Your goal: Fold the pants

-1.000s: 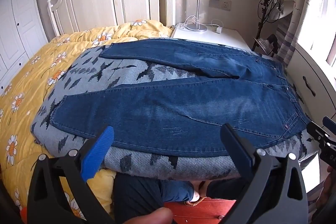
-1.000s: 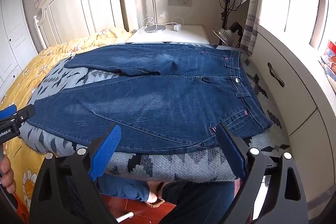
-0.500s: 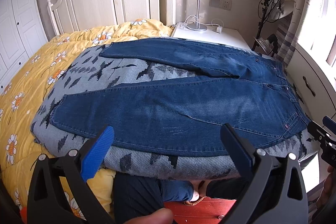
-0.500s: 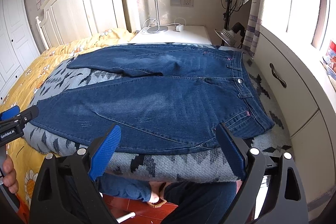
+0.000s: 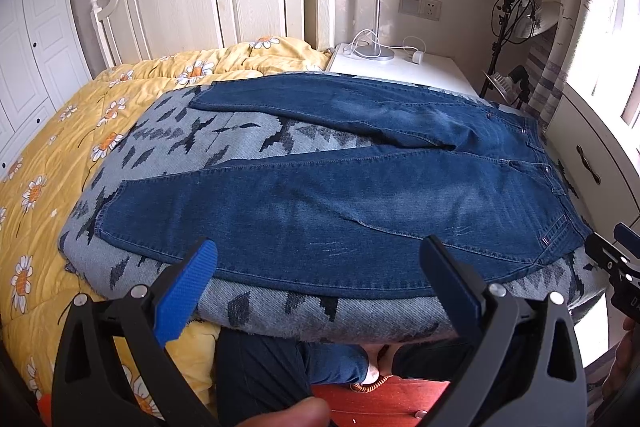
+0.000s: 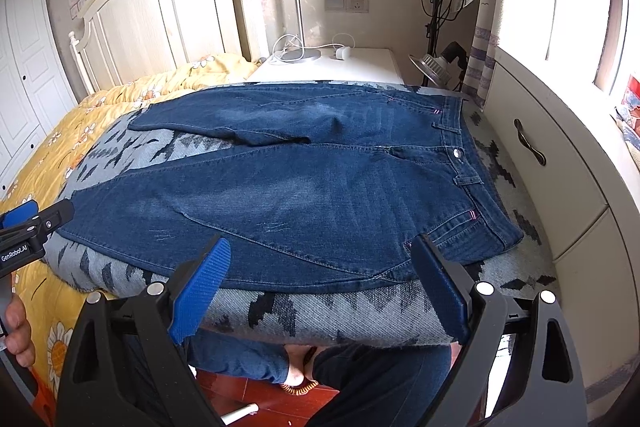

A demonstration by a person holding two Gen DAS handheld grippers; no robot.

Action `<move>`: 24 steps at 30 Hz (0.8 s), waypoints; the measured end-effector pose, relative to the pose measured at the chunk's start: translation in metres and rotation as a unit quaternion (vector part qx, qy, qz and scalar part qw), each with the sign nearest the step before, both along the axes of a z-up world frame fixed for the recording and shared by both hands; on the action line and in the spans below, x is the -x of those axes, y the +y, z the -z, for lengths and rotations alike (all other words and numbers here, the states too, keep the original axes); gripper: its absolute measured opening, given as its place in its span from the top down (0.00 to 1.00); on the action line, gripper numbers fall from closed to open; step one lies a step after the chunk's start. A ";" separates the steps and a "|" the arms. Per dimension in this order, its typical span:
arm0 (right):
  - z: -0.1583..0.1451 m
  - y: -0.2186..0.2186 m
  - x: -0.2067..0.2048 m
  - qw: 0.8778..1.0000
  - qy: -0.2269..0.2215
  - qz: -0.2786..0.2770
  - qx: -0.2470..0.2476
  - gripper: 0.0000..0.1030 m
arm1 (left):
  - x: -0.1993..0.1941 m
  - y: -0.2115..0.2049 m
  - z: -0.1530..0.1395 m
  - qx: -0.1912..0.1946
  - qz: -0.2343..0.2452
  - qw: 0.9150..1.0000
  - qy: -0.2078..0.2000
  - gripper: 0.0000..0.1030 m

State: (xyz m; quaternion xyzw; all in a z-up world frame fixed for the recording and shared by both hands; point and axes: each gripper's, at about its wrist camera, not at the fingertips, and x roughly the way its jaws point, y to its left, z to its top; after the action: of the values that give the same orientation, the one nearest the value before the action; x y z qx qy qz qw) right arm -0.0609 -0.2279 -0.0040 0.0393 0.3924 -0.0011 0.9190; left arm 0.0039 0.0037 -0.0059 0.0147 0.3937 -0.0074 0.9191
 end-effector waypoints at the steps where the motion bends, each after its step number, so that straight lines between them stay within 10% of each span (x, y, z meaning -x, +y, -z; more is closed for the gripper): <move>1: 0.001 0.000 0.000 1.000 0.000 0.000 0.000 0.14 | 0.000 0.000 0.000 0.001 0.000 1.000 0.001 0.02; 24: 0.002 0.001 0.002 1.000 0.000 -0.004 -0.005 0.14 | 0.000 0.001 0.000 0.001 0.001 1.000 0.001 0.02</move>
State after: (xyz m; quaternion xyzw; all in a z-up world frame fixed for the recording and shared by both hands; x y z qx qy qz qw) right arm -0.0628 -0.2267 -0.0064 0.0421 0.3924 0.0046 0.9188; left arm 0.0040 0.0042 -0.0059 0.0142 0.3945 -0.0088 0.9187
